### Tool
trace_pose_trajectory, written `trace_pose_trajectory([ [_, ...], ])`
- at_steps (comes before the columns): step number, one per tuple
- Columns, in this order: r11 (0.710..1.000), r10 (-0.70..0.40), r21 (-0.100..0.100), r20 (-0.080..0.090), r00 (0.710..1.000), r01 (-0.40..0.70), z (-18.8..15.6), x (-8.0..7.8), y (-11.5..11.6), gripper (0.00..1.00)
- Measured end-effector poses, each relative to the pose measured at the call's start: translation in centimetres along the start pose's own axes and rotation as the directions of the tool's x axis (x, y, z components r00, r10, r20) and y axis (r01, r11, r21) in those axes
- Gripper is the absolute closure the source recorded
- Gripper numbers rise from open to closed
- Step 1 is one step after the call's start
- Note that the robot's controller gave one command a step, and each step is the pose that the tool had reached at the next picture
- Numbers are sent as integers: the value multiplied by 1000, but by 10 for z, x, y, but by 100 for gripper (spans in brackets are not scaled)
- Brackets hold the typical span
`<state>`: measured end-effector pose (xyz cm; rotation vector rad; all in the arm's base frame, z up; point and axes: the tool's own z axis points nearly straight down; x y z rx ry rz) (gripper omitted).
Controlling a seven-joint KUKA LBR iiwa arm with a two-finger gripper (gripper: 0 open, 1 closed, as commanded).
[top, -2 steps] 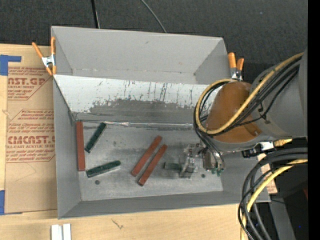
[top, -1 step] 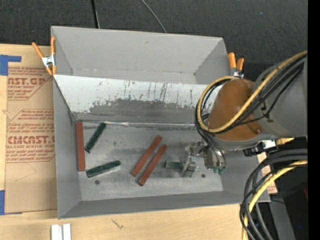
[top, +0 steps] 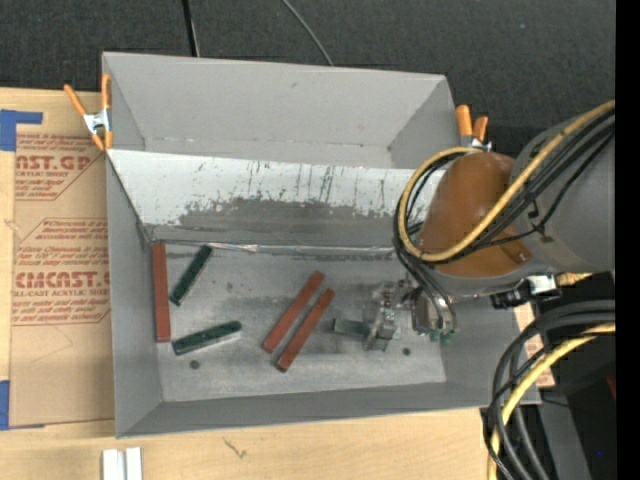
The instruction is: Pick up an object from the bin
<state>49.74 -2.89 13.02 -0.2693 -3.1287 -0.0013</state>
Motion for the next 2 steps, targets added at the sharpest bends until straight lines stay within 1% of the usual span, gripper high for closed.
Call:
trace_pose_trajectory([
  [2, 1000, 0, 1, -3, 1000, 0, -28, 1, 0, 100],
])
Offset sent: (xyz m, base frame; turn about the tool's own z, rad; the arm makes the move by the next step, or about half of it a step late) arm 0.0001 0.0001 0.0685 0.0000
